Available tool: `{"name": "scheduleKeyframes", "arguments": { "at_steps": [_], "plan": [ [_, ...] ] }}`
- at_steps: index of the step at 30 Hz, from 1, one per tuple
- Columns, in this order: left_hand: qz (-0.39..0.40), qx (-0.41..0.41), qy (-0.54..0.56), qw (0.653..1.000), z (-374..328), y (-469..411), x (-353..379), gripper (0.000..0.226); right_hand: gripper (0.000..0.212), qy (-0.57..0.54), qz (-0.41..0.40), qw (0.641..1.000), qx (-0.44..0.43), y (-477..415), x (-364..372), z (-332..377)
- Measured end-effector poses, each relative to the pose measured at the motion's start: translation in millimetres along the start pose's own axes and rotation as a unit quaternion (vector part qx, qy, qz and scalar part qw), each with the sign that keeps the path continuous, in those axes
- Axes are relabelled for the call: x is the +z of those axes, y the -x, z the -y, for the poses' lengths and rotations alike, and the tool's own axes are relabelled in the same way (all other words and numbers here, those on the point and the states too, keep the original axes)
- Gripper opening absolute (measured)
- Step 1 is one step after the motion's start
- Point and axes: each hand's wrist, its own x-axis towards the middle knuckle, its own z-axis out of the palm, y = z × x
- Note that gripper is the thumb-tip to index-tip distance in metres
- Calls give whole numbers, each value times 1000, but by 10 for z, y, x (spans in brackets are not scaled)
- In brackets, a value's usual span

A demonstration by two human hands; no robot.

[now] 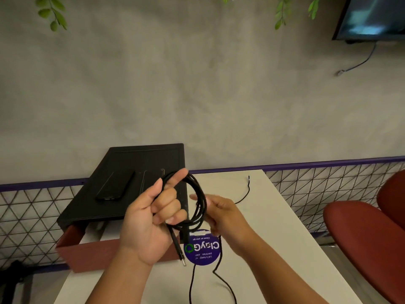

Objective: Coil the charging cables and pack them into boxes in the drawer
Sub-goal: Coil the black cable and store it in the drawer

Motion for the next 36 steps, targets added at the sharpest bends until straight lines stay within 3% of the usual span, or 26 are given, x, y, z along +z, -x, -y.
{"name": "scheduleKeyframes", "arguments": {
  "at_steps": [2,5,10,11,13,15,21,22,24,27,30,34,36],
  "plan": [
    [1,16,4,1000,-18,-93,103,48,27,53,36,998,4,79,96,-112],
    [-125,38,-35,991,-41,-100,190,58,36,202,76,976,3,168,169,-191],
    [-180,78,-205,959,136,-186,261,25,27,383,174,907,3,313,321,-214],
    [-185,80,-278,939,198,-176,245,16,28,401,184,897,9,329,348,-203],
    [-183,56,-454,870,332,-138,181,19,31,424,197,884,18,334,342,-168],
    [-180,18,-560,809,428,-92,95,21,32,437,196,878,14,324,280,-131],
    [-107,-90,-699,701,477,-5,29,21,26,475,117,871,-53,342,-8,-45],
    [-101,-107,-691,707,477,12,39,17,24,472,96,874,-59,345,-67,-12],
    [-94,-151,-633,753,501,32,29,12,20,468,54,880,-69,352,-188,67],
    [-74,-203,-525,824,480,53,79,35,15,452,-10,887,-89,330,-322,121],
    [-45,-211,-431,876,434,74,166,37,22,404,-70,909,-69,324,-409,121],
    [-42,-209,-277,937,419,111,219,30,67,325,-20,942,-85,334,-357,85],
    [-42,-207,-200,957,441,107,208,35,56,263,22,961,-79,337,-302,36]
  ]
}}
